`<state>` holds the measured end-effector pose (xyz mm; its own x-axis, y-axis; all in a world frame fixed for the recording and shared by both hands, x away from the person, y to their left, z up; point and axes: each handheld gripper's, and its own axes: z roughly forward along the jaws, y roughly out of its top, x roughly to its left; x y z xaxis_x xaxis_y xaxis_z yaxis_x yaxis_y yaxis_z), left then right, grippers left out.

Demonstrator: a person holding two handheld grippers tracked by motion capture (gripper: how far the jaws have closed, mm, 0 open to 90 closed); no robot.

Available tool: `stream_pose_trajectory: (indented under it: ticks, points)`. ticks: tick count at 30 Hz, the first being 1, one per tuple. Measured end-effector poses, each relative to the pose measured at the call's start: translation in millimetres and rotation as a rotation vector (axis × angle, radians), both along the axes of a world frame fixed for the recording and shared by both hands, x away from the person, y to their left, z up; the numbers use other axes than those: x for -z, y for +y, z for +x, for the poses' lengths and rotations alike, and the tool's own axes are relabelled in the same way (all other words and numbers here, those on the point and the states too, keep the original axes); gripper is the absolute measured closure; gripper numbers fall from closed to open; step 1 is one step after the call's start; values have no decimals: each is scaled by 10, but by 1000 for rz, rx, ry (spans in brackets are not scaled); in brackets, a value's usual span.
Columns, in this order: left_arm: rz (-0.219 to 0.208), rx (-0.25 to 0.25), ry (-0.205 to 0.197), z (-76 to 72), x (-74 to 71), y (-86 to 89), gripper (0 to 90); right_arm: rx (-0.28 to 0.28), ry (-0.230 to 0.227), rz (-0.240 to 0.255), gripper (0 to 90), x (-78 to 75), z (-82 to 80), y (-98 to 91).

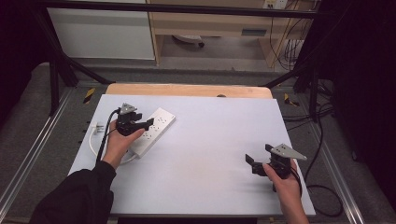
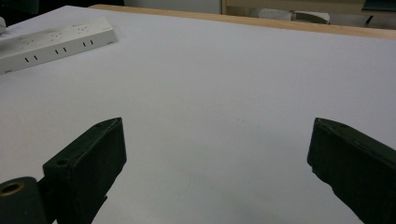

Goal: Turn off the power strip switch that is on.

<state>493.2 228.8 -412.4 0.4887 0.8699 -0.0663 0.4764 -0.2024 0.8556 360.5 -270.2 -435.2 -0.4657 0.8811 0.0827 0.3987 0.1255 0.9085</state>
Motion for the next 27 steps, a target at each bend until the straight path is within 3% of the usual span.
stream_pose_trajectory:
  ticks: [4,7,13,27]
  points:
    - [29,-30,-20,-12,-13,-40,177,2,3,1,47,1,0,1]
    - [16,-32,-41,-16,-34,-44,112,2,1,0,46,0,0,1]
    - [-39,-44,-67,-38,-87,-55,82,1,5,2,43,3,2,3]
    - [-88,-13,-118,-158,-239,-80,63,2,5,3,40,3,3,2]
